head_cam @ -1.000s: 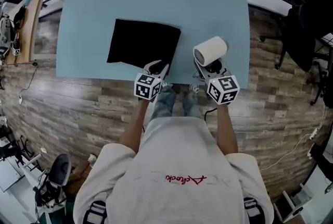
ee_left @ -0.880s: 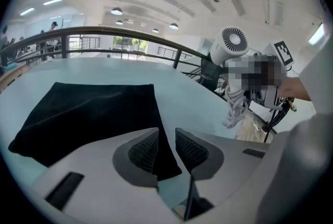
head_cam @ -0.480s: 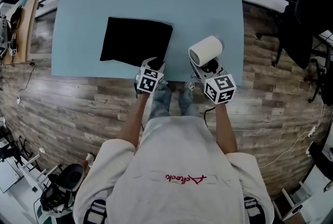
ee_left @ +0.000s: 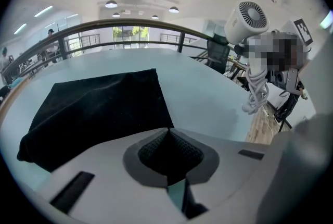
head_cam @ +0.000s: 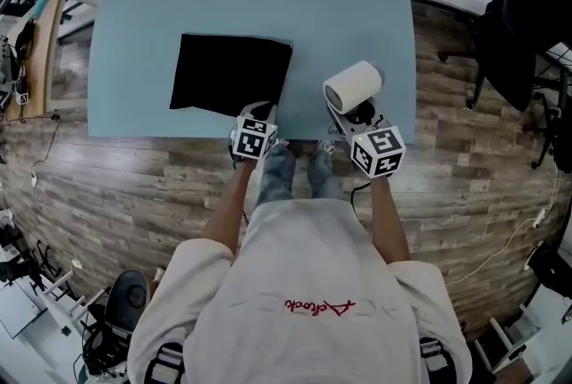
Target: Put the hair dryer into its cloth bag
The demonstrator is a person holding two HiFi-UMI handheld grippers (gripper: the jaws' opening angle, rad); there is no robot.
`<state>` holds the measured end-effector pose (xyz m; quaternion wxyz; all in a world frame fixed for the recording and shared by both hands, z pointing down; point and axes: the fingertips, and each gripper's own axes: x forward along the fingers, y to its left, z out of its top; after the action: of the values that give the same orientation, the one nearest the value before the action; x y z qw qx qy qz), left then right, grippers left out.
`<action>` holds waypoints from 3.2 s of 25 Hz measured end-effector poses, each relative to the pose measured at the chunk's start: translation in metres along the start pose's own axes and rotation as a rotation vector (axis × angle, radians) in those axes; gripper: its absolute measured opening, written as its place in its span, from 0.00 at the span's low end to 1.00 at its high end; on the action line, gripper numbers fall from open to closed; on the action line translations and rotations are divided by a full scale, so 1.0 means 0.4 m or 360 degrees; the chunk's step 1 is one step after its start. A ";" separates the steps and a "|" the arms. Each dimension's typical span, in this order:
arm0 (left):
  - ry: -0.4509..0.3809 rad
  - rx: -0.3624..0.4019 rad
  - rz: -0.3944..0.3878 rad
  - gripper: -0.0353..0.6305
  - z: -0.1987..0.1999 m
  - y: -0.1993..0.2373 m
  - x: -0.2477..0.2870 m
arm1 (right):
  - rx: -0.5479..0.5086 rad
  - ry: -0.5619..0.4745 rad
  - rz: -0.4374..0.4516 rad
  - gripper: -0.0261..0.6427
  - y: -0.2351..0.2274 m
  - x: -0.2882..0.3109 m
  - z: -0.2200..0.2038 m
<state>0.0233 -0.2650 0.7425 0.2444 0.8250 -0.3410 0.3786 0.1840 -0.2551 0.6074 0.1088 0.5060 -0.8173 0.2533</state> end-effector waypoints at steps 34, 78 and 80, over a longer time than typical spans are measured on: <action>-0.0526 -0.0255 0.0080 0.07 0.161 0.071 -0.202 | -0.0640 0.0792 0.0395 0.38 0.169 0.241 -0.121; -0.0560 -0.0217 -0.0018 0.07 0.149 0.036 -0.212 | -0.1120 0.1614 0.0645 0.38 0.153 0.288 -0.276; -0.0556 -0.0199 -0.0036 0.07 0.150 0.026 -0.209 | -0.1124 0.1633 0.0647 0.38 0.151 0.289 -0.287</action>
<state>0.0028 -0.2798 0.6421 0.2365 0.8652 -0.3919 0.2049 0.0679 -0.2625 0.7367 0.5945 0.0901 -0.7750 0.1947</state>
